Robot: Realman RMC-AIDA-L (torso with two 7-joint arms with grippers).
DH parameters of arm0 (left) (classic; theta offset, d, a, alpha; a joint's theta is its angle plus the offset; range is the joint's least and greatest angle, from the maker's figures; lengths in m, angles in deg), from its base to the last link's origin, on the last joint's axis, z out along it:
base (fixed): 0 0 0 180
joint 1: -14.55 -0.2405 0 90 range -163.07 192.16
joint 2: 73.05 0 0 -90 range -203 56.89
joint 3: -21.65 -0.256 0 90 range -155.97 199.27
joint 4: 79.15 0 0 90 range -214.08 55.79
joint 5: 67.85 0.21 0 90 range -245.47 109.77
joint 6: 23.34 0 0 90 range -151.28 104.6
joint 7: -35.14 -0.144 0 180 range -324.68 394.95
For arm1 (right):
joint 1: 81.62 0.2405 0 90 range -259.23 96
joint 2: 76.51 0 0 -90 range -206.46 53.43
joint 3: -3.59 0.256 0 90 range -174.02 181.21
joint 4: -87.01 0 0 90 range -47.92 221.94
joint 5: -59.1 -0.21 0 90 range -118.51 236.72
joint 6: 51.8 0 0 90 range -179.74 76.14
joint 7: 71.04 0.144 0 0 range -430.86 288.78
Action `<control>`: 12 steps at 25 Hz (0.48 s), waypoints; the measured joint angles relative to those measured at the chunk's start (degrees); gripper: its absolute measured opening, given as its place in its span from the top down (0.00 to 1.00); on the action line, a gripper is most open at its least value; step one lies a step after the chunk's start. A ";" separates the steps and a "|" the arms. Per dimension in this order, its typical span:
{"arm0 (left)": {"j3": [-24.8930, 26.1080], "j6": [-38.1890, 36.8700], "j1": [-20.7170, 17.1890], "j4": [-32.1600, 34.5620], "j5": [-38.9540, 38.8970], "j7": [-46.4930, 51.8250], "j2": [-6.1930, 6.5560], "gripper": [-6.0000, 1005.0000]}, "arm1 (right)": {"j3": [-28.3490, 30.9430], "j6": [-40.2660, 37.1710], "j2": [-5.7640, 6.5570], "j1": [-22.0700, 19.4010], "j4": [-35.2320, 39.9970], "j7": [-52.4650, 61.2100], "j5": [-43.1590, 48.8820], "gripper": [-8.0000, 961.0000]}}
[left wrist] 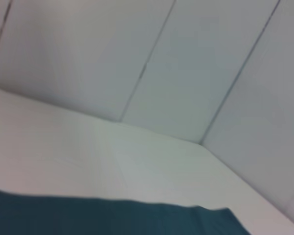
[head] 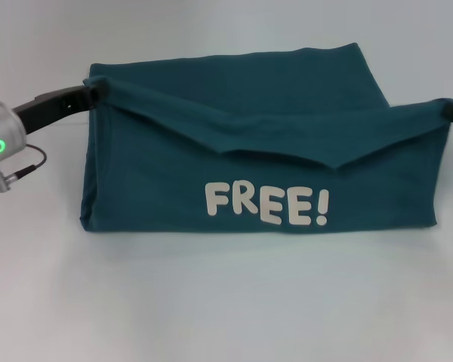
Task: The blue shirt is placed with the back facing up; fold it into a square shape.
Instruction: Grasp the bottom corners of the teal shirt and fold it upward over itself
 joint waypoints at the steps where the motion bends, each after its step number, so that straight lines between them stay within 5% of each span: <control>1: 0.00 1.73 0.39 -0.71 -1.24 -2.44 -0.44 0.97 | -0.97 2.63 -0.21 0.79 -0.98 -1.31 -0.55 0.95; 6: 0.13 9.81 2.28 -5.26 -7.66 -15.36 -1.99 0.97 | -3.80 16.13 -1.61 4.69 -5.69 -9.67 -4.26 0.95; 12: 0.16 16.46 3.32 -9.20 -16.07 -29.16 -3.17 0.97 | -4.07 23.43 -2.96 7.11 -8.39 -17.40 -8.12 0.94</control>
